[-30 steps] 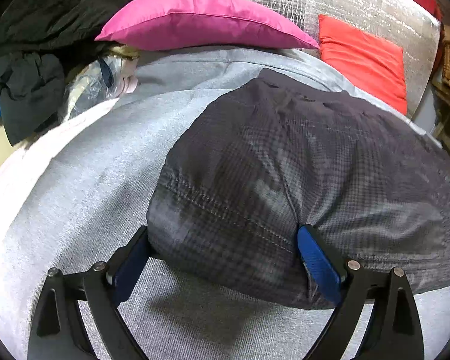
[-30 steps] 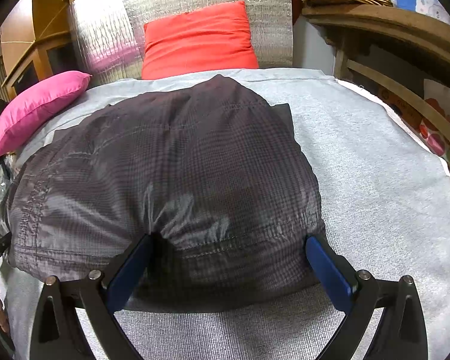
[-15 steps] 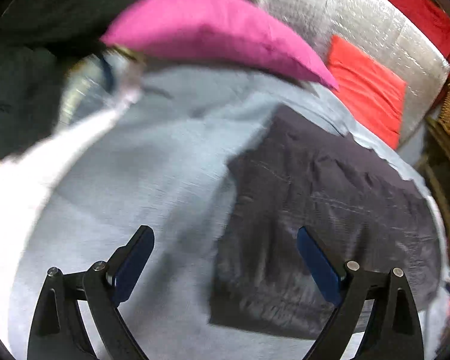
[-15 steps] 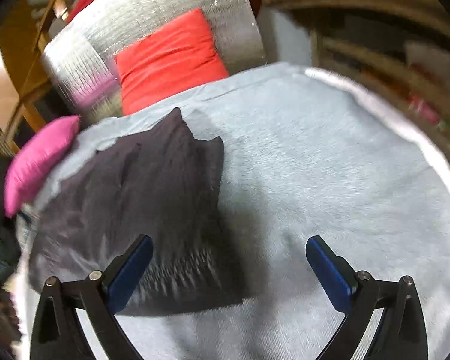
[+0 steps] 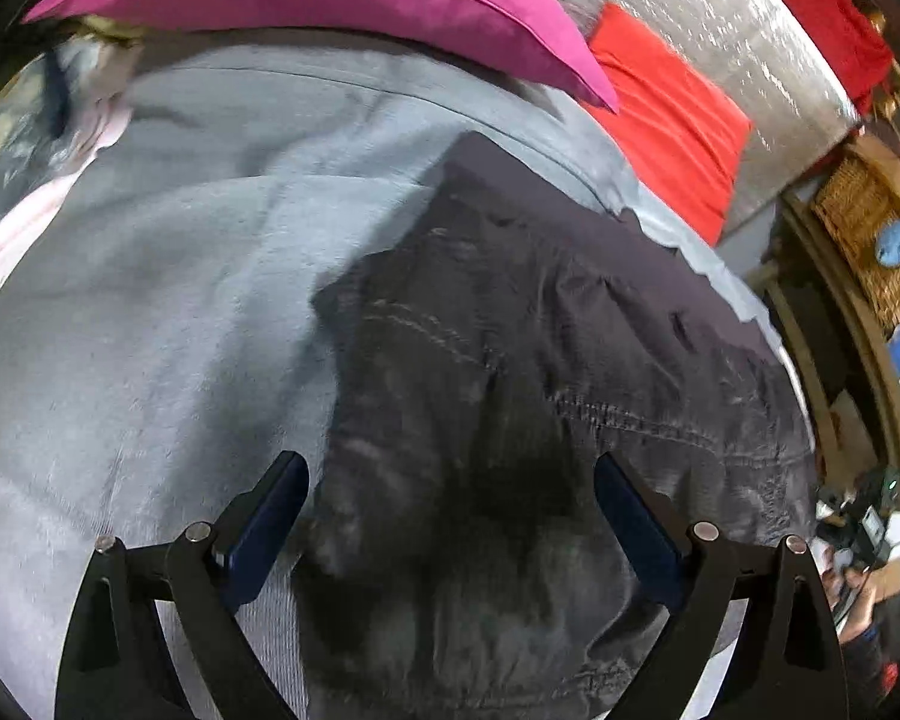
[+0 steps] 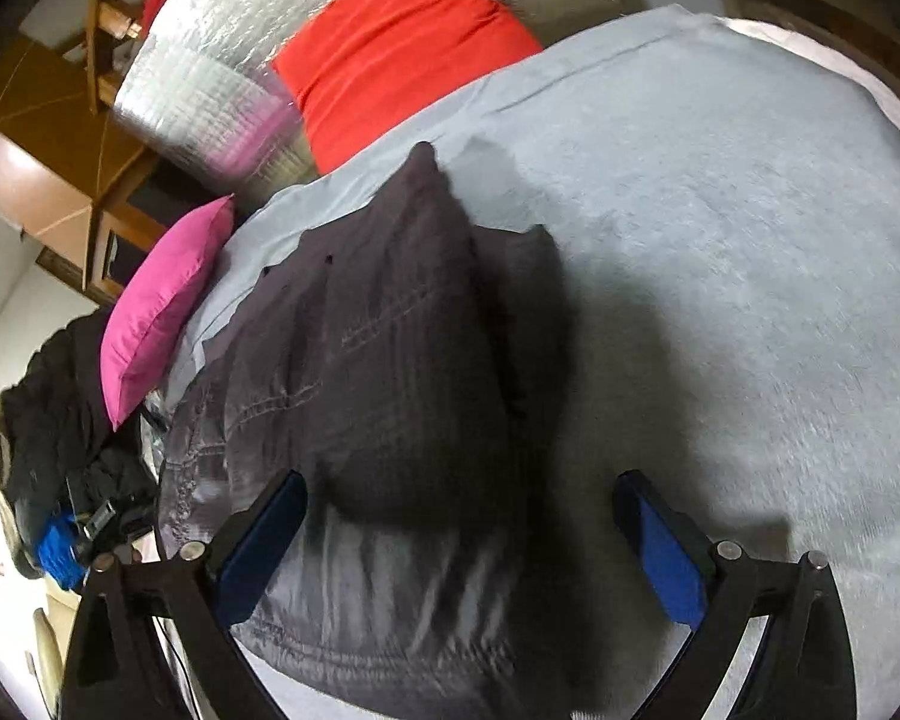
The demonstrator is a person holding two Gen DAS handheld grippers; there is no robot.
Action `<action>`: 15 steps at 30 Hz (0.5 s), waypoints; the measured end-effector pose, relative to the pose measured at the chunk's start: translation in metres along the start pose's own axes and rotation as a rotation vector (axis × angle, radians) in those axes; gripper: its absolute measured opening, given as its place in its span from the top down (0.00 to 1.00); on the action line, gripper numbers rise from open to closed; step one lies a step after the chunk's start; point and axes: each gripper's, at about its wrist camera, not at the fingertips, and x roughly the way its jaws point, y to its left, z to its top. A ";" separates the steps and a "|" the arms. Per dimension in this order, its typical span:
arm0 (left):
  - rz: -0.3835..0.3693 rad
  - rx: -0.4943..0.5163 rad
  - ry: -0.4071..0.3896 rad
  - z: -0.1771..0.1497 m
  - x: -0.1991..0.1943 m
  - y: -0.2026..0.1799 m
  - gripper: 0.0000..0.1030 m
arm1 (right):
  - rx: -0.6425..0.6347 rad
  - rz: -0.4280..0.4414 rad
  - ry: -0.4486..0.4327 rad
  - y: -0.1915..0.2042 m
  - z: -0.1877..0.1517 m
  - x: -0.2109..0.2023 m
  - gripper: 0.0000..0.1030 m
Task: Fold large clothes
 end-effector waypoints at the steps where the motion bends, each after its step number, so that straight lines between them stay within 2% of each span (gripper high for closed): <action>1: 0.001 0.006 0.009 0.001 0.004 -0.001 0.07 | -0.009 0.009 0.005 0.003 0.001 0.001 0.11; 3: -0.006 0.004 0.036 0.003 0.012 -0.001 0.07 | -0.032 0.017 0.011 0.007 0.003 0.001 0.23; 4: -0.014 0.000 0.042 0.004 0.014 -0.001 0.07 | -0.042 0.019 0.017 0.008 0.004 0.001 0.26; 6: -0.028 0.002 0.046 0.006 0.017 -0.002 0.07 | -0.044 0.007 0.042 0.006 0.006 0.006 0.27; 11: -0.048 -0.033 0.038 0.015 0.020 0.004 0.07 | -0.014 0.037 0.058 0.001 0.013 0.011 0.27; 15: -0.073 -0.048 0.061 0.018 0.024 0.009 0.08 | -0.026 0.053 0.073 0.000 0.015 0.013 0.27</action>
